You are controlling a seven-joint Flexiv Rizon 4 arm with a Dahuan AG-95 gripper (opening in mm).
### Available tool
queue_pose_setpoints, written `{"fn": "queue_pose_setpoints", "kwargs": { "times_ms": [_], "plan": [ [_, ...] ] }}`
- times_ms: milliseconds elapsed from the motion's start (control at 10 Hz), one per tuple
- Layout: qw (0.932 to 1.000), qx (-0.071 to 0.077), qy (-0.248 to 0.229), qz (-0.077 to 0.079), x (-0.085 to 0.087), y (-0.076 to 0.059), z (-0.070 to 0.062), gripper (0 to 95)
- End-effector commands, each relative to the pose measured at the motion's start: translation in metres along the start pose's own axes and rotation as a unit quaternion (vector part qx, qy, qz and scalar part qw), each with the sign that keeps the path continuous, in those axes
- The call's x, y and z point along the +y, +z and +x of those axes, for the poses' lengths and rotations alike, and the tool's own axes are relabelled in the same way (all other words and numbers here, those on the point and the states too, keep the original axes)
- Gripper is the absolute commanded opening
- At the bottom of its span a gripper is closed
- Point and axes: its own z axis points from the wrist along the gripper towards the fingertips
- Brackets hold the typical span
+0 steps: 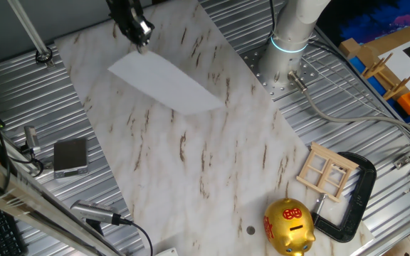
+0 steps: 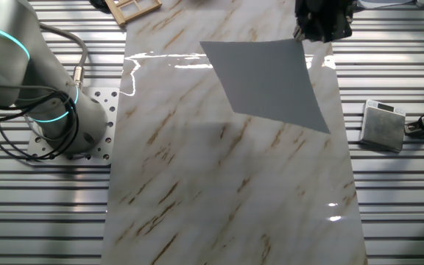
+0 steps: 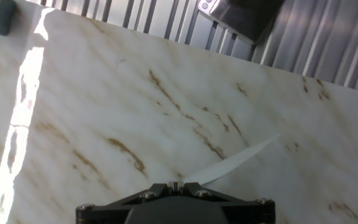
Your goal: Flip over and spread out the paper that is laid flat on the table
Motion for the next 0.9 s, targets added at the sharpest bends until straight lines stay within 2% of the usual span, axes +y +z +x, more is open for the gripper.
{"fn": "queue_pose_setpoints", "kwargs": {
  "times_ms": [100,500,700,900],
  "plan": [
    [0.9999,0.006,-0.01,-0.004,0.004,-0.008,-0.015,0.0],
    [0.9999,0.006,-0.014,-0.005,0.022,-0.017,-0.051,0.0],
    [0.9999,0.003,-0.009,-0.007,0.032,-0.014,-0.066,0.0],
    [1.0,0.002,-0.003,-0.007,0.039,-0.009,-0.075,0.0]
  ]
}}
